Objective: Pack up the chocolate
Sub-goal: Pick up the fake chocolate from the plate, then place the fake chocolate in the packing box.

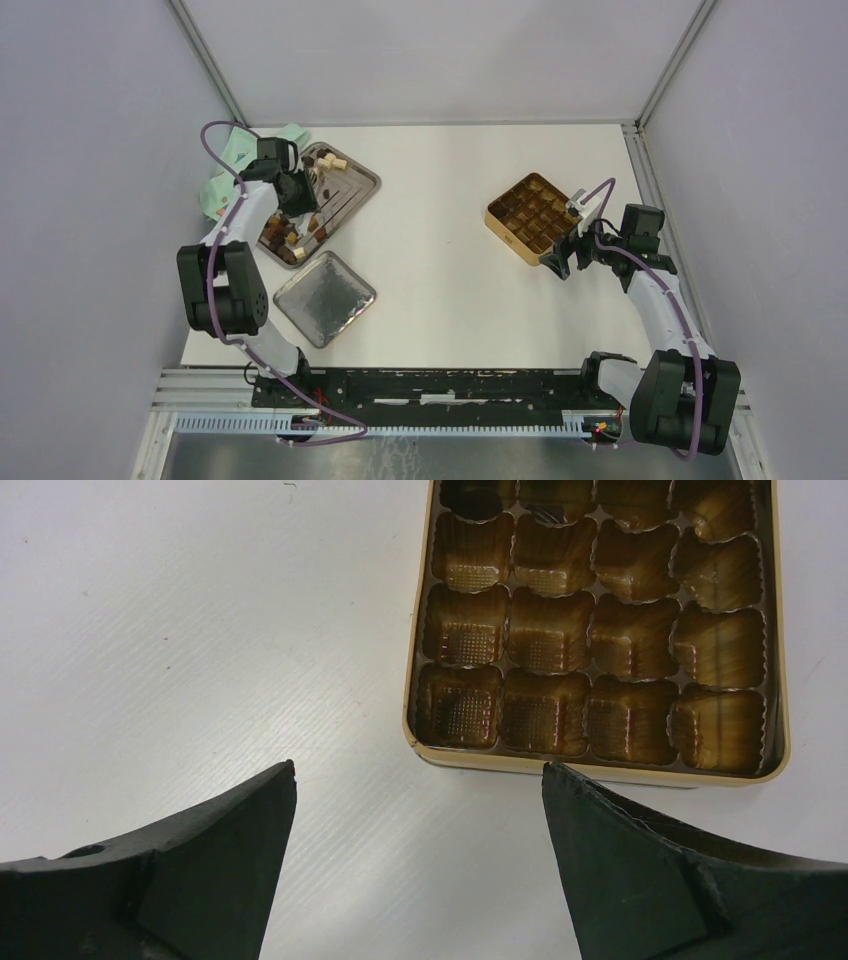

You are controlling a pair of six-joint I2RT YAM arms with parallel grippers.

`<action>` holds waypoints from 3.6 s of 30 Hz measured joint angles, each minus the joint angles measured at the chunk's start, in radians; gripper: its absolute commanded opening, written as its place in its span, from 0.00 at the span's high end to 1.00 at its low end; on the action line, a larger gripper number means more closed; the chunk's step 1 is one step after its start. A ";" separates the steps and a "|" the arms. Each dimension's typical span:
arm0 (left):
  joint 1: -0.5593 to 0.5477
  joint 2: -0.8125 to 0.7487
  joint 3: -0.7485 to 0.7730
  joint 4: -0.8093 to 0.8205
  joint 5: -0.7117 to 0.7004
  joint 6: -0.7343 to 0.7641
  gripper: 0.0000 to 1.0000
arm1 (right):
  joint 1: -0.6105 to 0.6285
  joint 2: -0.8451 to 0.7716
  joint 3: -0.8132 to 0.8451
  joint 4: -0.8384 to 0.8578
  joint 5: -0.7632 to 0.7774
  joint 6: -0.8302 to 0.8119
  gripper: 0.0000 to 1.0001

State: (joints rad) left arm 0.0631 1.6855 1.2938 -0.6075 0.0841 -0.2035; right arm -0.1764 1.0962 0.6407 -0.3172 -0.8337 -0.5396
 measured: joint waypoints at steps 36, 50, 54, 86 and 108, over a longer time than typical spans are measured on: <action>-0.725 -0.088 -0.051 0.414 0.309 -0.267 0.98 | -0.125 -0.070 -0.021 0.126 0.357 0.150 0.02; -0.864 0.366 0.471 0.167 0.024 -0.150 0.94 | -0.125 -0.054 -0.024 0.129 0.357 0.154 0.02; -0.875 0.432 0.553 0.098 -0.022 -0.117 0.91 | -0.125 -0.053 -0.024 0.129 0.357 0.154 0.02; -0.898 0.515 0.681 -0.045 -0.102 -0.085 0.56 | -0.125 -0.048 -0.026 0.129 0.330 0.153 0.02; -0.840 0.109 0.320 0.093 -0.065 -0.086 0.58 | -0.125 -0.048 -0.026 0.124 0.252 0.149 0.02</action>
State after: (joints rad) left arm -0.7773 1.7950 1.6142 -0.5144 0.0189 -0.2893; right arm -0.3012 1.0477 0.6147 -0.1928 -0.5816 -0.3904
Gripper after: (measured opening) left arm 0.427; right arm 0.979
